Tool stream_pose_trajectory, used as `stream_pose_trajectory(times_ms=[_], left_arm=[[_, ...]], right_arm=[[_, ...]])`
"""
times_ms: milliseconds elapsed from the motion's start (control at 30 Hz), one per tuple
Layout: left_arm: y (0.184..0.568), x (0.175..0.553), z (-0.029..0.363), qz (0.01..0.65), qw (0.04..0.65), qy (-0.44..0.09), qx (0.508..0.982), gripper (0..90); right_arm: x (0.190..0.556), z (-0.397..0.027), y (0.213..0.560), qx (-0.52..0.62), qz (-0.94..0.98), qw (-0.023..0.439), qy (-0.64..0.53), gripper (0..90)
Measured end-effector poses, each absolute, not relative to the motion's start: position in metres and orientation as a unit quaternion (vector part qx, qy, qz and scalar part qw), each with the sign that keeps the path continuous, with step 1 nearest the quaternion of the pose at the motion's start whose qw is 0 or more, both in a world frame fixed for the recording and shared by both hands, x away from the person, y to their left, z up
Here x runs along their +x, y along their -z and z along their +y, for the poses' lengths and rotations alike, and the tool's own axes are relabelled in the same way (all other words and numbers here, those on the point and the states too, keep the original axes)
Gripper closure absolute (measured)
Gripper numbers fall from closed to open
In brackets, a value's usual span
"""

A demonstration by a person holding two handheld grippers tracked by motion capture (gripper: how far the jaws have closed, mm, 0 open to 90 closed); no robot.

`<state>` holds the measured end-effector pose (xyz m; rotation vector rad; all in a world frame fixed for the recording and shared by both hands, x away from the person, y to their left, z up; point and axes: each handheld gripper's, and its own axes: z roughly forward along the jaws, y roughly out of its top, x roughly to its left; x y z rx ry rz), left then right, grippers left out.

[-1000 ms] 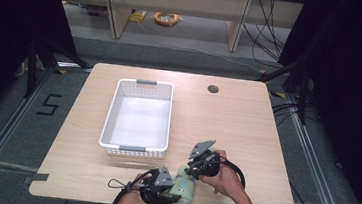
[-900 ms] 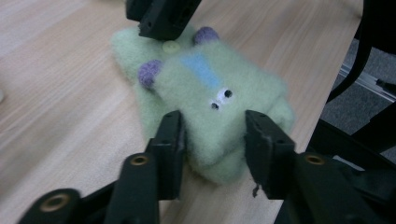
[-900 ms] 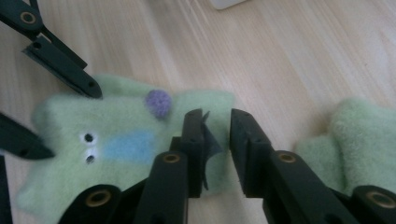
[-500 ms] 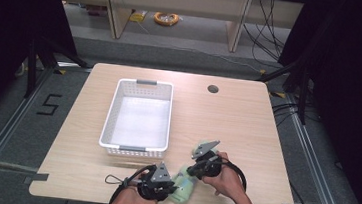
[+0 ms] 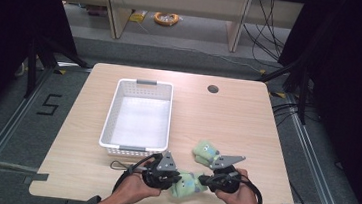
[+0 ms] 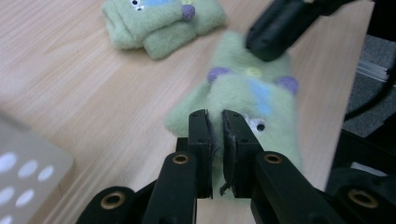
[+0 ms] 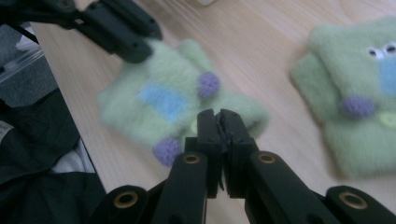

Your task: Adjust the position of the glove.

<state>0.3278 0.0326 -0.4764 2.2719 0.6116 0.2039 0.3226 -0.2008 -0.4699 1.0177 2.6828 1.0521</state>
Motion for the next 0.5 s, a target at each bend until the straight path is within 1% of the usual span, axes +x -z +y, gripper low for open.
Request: stream_pose_trajectory(times_ms=[200, 233, 267, 300, 333, 467, 500], left_arm=[[0.488, 0.333, 0.021, 0.228, 0.368, -0.075, 0.898, 81.7], [0.490, 0.332, 0.020, 0.243, 0.373, -0.072, 0.893, 81.6], [0.491, 0.334, 0.021, 0.235, 0.371, -0.077, 0.895, 81.5], [0.492, 0.334, 0.020, 0.243, 0.373, -0.076, 0.892, 81.3], [0.494, 0.335, 0.020, 0.246, 0.372, -0.076, 0.892, 81.2], [0.494, 0.334, 0.022, 0.247, 0.373, -0.077, 0.891, 79.9], [0.493, 0.334, 0.022, 0.244, 0.374, -0.077, 0.891, 79.4]], right_arm=[[0.313, -0.210, 0.476, 0.344, 0.875, 0.049, -0.339, 88.3], [0.312, -0.210, 0.478, 0.343, 0.876, 0.045, -0.336, 88.3], [0.311, -0.210, 0.478, 0.343, 0.881, 0.039, -0.324, 88.2], [0.311, -0.208, 0.480, 0.343, 0.882, 0.040, -0.321, 88.2], [0.312, -0.208, 0.483, 0.331, 0.887, 0.049, -0.319, 88.2], [0.310, -0.205, 0.483, 0.342, 0.887, 0.035, -0.308, 87.8], [0.311, -0.206, 0.484, 0.336, 0.888, 0.041, -0.310, 87.6]])
